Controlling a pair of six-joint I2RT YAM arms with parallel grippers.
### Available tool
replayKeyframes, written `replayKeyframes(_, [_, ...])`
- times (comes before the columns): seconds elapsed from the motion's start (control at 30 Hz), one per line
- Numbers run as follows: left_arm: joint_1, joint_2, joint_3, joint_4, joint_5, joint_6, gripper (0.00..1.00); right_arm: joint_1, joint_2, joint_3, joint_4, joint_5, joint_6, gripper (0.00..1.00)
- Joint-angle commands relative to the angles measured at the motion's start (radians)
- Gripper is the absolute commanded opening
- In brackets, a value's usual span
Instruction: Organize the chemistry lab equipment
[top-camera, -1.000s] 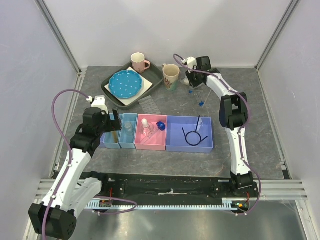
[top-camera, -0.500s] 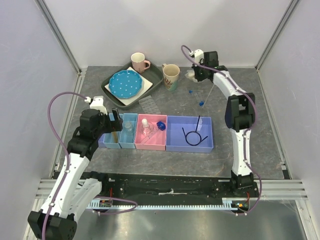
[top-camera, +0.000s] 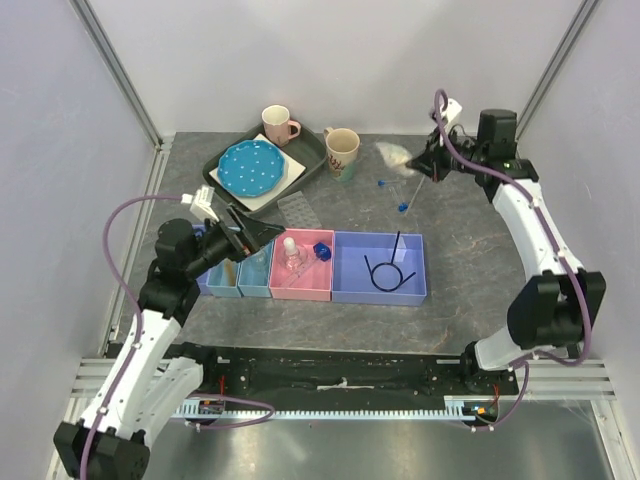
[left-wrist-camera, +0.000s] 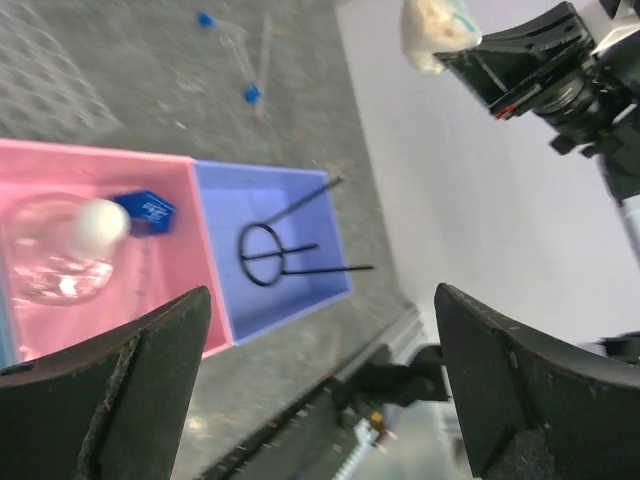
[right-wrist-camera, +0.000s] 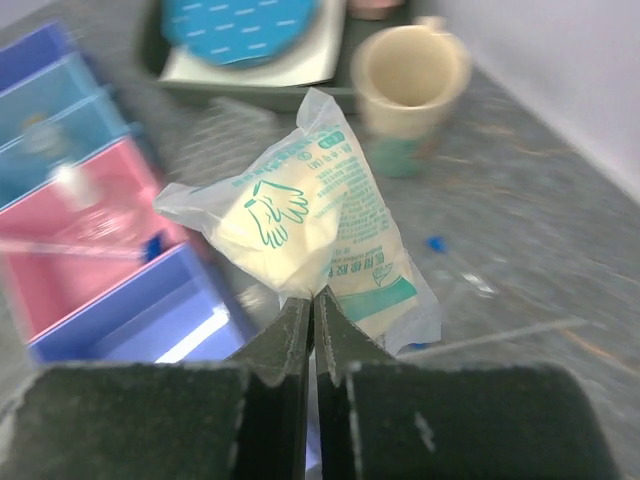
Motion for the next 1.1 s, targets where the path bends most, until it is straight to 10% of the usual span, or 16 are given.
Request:
replayKeyframes(0.0, [-0.101,0.054,0.008,0.246,0.091,-0.261,0.99,0.040,-0.116,-0.125,-0.059,-0.291,-0.079,0.08])
replayKeyframes(0.23, [-0.377,0.209,0.128,0.248,-0.228,-0.363,0.99,0.157,-0.228,-0.240,-0.102,-0.353,-0.162,0.12])
replayKeyframes(0.77, [-0.544,0.583,0.359,0.186,-0.436,-0.537,0.90,0.224,-0.223,-0.297,-0.095,-0.385,-0.189,0.12])
replayKeyframes(0.93, [-0.571,0.657,0.399,0.119,-0.449,-0.546,0.73,0.230,-0.216,-0.300,-0.096,-0.387,-0.196,0.11])
replayKeyframes(1.07, [-0.574,0.677,0.407,0.104,-0.451,-0.539,0.39,0.237,-0.213,-0.308,-0.095,-0.380,-0.204,0.12])
